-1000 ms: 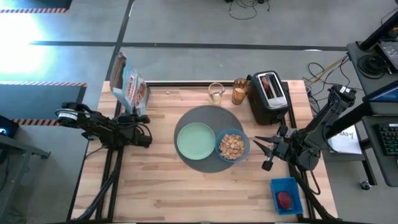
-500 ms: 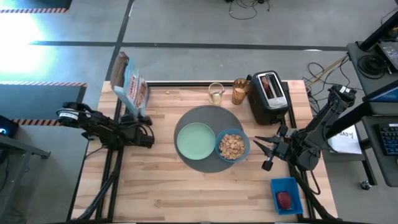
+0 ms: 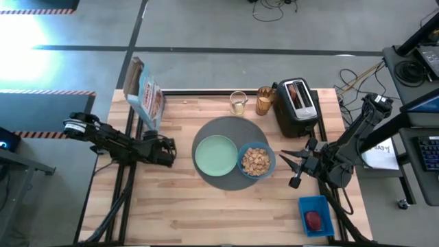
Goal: Arrange a breakfast setting
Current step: Put the toasted bread from the toaster on the green plate
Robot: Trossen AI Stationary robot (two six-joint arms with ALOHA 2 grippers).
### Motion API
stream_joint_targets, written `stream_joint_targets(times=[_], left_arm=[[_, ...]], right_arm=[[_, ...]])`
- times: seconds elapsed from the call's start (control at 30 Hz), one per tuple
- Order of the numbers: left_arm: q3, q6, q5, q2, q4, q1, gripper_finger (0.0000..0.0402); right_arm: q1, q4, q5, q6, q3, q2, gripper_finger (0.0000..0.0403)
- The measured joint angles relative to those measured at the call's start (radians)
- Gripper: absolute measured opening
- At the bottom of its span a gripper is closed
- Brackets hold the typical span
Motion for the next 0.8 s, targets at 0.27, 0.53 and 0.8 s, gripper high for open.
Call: stream_joint_targets(times=[0.27, 0.53, 0.8], left_arm=[[0.113, 0.210, 0.163, -0.002, 0.055, -0.064, 0.0236], [0.313, 0.436, 0.072, 0.011, 0.064, -0.266, 0.0236], [0.458, 0.647, -0.123, 0.008, 0.045, -0.435, 0.0236]], right_arm=[[0.000, 0.000, 0.000, 0.000, 0.000, 0.000, 0.0068], [0.000, 0.000, 0.000, 0.000, 0.000, 0.000, 0.0068], [0.000, 0.000, 0.000, 0.000, 0.000, 0.000, 0.0068]])
